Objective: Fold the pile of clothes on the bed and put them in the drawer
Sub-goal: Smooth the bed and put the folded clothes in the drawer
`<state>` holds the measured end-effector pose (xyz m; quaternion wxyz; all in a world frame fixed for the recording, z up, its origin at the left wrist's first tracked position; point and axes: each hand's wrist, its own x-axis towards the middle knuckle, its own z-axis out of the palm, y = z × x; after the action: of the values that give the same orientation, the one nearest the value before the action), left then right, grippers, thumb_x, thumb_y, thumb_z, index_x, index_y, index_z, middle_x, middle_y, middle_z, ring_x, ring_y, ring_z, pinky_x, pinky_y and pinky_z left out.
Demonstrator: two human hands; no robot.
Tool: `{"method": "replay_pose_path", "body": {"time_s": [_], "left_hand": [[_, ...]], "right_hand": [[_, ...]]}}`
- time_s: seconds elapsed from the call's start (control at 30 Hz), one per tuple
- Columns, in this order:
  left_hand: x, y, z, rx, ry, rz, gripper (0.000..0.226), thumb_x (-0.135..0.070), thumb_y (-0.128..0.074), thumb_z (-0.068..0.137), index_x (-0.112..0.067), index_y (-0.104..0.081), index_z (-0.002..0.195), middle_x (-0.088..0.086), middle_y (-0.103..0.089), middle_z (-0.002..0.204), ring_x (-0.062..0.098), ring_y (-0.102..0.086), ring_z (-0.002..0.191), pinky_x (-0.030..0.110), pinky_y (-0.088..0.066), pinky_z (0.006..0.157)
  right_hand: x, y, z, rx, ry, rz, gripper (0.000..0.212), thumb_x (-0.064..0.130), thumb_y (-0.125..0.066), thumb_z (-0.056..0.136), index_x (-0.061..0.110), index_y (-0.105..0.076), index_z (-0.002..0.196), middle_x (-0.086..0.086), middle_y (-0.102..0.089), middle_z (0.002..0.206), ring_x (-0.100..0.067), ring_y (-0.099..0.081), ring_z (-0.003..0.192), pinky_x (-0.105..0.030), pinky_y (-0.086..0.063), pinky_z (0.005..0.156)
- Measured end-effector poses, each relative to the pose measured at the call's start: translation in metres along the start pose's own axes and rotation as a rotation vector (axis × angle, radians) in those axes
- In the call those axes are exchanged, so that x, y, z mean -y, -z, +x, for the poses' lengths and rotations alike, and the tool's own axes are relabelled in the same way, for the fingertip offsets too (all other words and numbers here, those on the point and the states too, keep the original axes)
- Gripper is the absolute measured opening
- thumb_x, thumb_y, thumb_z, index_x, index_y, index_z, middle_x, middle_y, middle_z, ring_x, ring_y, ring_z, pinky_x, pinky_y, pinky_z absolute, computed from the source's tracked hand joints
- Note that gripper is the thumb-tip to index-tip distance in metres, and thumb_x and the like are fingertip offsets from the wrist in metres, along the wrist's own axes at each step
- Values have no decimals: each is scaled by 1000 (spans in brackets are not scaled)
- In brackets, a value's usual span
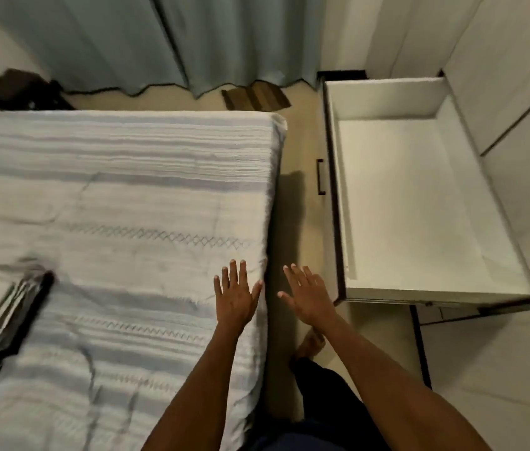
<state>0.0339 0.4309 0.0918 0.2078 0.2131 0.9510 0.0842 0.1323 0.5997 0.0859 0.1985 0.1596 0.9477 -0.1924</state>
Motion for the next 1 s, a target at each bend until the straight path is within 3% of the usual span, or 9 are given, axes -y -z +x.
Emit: {"method": "replay_pose_path", "body": {"time_s": [0.07, 0.17, 0.33, 0.53, 0.63, 0.83, 1.0], "left_hand": [[37, 9, -33, -54, 77, -32, 87, -71, -6, 91, -19, -19, 158, 10, -17, 164, 32, -17, 151, 52, -9, 121], [99, 22, -84, -119, 198, -85, 92, -75, 1, 88, -18, -19, 159, 10, -18, 164, 32, -16, 152, 51, -9, 122], [217, 49, -165, -291, 453, -190, 112, -83, 20, 75, -19, -14, 159, 9, -13, 166, 31, -11, 153, 50, -5, 122], [310, 71, -215, -399, 646, -262, 100, -79, 8, 79, -21, -5, 160, 7, -3, 167, 29, -5, 153, 48, 0, 122], [349, 78, -222, -420, 719, -294, 101, -81, 12, 78, -22, 0, 159, 7, 1, 167, 30, -3, 153, 48, 1, 123], [439, 99, -188, -458, 831, -396, 80, -65, -24, 98, -20, 0, 159, 9, -1, 167, 31, -5, 153, 48, -4, 124], [521, 109, -128, -539, 922, -449, 89, -75, -12, 90, -21, -1, 160, 7, -3, 167, 30, -7, 153, 48, -5, 122]], "right_hand": [[40, -2, -1, 48, 92, -39, 70, 57, -29, 104, 21, -9, 161, -5, -8, 168, -29, -4, 155, -47, -7, 123], [105, -11, 1, 92, 229, -137, 78, 67, -14, 97, 21, -13, 161, -4, -16, 167, -29, -13, 153, -46, -13, 122], [248, -30, 1, 136, 572, -242, 68, 57, -33, 104, 18, -23, 158, -7, -29, 162, -28, -29, 146, -44, -27, 116], [377, -50, 20, 158, 766, -333, 70, 58, -35, 103, 21, -17, 160, -2, -21, 165, -27, -21, 150, -47, -19, 120], [429, -58, 39, 186, 809, -351, 73, 59, -34, 103, 23, -10, 161, -1, -11, 168, -29, -13, 153, -49, -14, 122], [528, -74, 115, 232, 884, -388, 74, 60, -35, 102, 23, -10, 161, -2, -12, 168, -30, -17, 152, -48, -19, 120], [603, -97, 230, 251, 868, -394, 77, 63, -30, 101, 23, -3, 161, -5, -5, 169, -33, -13, 153, -50, -18, 121]]}}
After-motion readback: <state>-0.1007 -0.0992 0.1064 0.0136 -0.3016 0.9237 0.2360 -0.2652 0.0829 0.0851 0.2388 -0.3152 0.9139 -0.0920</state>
